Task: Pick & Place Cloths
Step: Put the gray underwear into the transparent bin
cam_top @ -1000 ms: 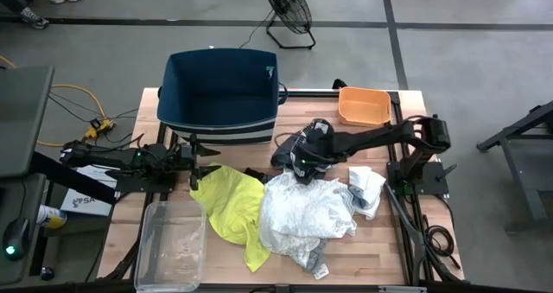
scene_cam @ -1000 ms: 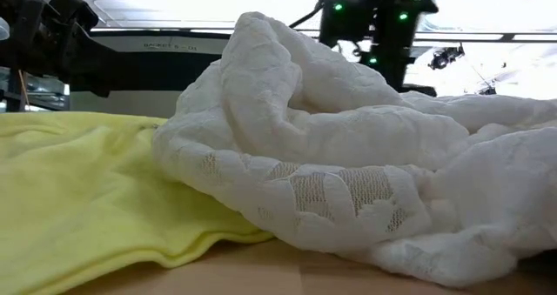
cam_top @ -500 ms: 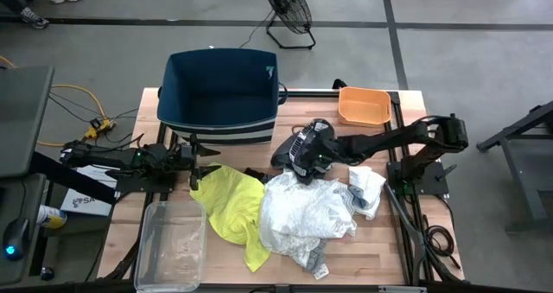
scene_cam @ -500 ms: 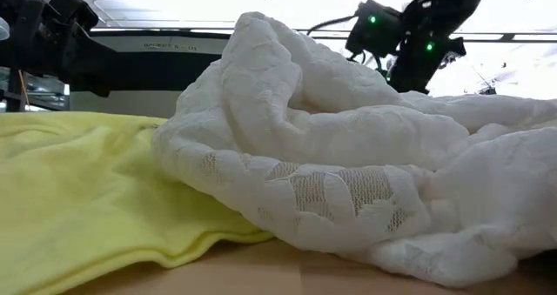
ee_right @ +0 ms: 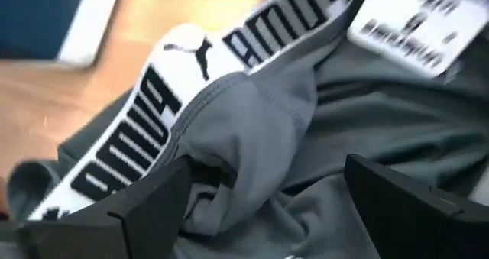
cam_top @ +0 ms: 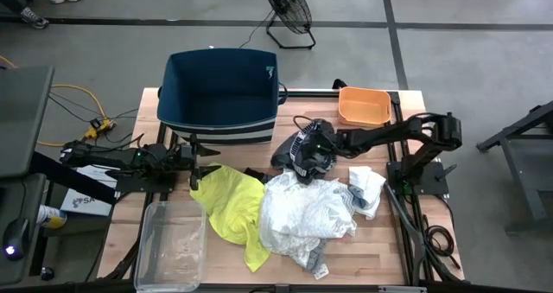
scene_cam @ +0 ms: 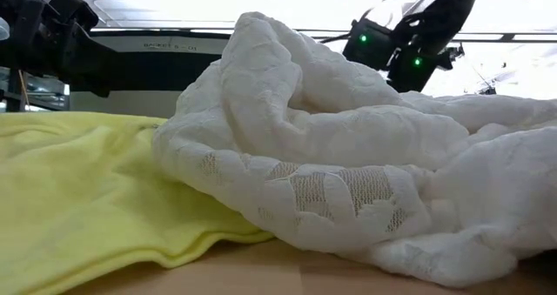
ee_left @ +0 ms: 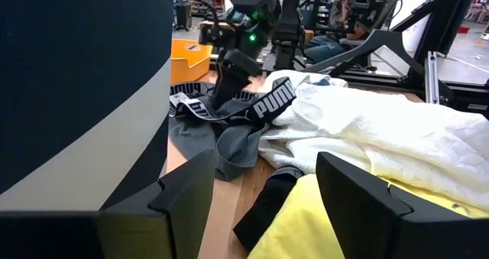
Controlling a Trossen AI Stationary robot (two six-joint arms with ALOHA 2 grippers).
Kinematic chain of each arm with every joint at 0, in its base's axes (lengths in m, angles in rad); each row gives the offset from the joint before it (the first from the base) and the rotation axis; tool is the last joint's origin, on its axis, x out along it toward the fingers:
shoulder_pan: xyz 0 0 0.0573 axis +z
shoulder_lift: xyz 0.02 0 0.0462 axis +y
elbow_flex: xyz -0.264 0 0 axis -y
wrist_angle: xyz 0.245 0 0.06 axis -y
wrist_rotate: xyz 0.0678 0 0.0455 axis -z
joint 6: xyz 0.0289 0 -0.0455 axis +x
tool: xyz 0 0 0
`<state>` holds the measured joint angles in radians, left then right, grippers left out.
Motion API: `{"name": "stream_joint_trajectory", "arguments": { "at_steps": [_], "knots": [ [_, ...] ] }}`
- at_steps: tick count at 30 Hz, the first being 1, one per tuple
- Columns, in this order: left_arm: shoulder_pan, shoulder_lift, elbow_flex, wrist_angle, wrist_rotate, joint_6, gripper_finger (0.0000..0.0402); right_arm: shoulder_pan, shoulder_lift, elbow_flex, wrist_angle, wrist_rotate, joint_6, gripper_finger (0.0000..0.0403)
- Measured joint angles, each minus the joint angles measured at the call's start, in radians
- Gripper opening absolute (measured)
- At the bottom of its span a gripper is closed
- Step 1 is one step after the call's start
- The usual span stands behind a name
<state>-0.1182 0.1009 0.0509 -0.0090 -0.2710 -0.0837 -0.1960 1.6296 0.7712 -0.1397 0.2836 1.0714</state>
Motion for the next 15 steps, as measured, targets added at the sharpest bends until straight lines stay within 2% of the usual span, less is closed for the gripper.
{"name": "stream_joint_trajectory", "arguments": {
  "at_steps": [8, 15],
  "knots": [
    [0.000, 0.000, 0.000, 0.000, 0.000, 0.000, 0.0227, 0.006, 0.093, 0.002, 0.134, -0.011, 0.002, 0.0337],
    [0.000, 0.000, 0.000, 0.000, 0.000, 0.000, 0.0227, 0.006, 0.152, 0.006, 0.146, 0.002, -0.023, 0.0325]
  ]
}}
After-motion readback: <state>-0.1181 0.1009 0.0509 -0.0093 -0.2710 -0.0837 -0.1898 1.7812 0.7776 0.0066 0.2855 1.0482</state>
